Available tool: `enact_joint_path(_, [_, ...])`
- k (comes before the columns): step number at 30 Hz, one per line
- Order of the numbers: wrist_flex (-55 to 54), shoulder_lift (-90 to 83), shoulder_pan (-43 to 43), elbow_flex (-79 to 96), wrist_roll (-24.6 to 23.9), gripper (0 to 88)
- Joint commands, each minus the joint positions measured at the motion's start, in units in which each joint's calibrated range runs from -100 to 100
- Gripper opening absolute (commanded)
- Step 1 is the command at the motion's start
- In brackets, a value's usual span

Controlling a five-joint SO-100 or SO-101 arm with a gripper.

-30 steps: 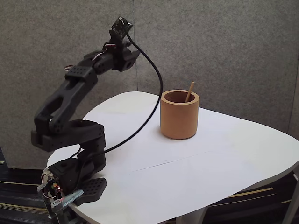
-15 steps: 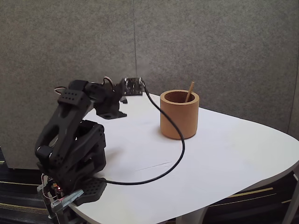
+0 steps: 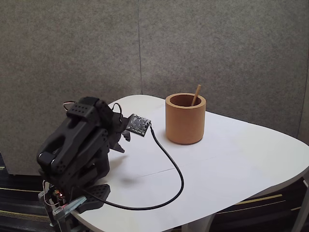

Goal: Grab the pen and put it in the pen holder.

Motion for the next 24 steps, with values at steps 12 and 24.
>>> enact_joint_path(12, [0.59,-0.29,0.38,2.62,-0.02,17.1])
enact_joint_path(24, [0.59,-0.29,0.16,2.62,0.08,17.1])
